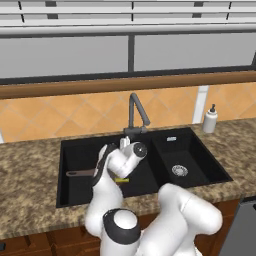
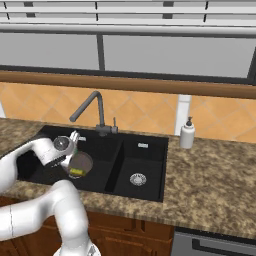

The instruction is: Pick the pan and sponge and place them into the sink. Then turn on the water.

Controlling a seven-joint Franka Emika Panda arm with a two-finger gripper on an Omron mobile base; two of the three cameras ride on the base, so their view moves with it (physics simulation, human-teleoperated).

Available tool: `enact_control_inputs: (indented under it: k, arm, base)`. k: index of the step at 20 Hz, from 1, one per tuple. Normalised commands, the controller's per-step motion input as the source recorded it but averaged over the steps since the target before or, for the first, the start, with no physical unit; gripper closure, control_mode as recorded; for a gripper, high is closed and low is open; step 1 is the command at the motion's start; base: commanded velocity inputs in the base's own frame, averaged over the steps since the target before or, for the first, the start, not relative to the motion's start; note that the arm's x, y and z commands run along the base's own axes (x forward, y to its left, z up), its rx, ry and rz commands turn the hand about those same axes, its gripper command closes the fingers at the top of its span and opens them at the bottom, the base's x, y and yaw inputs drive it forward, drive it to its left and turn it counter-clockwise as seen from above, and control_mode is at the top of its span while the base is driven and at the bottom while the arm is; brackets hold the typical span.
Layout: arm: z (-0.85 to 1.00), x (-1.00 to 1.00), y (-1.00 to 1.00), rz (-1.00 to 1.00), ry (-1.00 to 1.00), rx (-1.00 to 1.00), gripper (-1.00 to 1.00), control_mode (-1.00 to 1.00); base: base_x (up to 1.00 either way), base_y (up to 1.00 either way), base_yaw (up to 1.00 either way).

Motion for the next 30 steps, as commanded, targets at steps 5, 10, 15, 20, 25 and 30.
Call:
enact_control_inputs:
  k: [5,10,15,20,25,30]
  arm:
    - [0.76,-0.24,0.9,-0.11,-0.01,-0.05,-1.0,-1.0]
    - [0.65,-0.52,0.73,-0.03,-0.01,-0.03,-1.0,-1.0]
    - [0.67,-0.84,-0.08,0.0,-0.16,0.03,-1.0,-1.0]
    - [0.86,-0.81,-0.43,0.0,-0.14,0.11,-1.0,-1.0]
    - [0.76,-0.88,-0.67,0.02,-0.08,0.2,-1.0,-1.0]
    - [0.79,-0.82,-0.75,0.04,0.01,0.31,-1.0,-1.0]
  base:
    - [0.0,0.0,0.0]
    - [0.0,0.0,0.0]
    - [0.0,0.0,0.0]
    - [0.0,0.0,0.0]
    - [0.0,0.0,0.0]
    - [0.0,0.0,0.0]
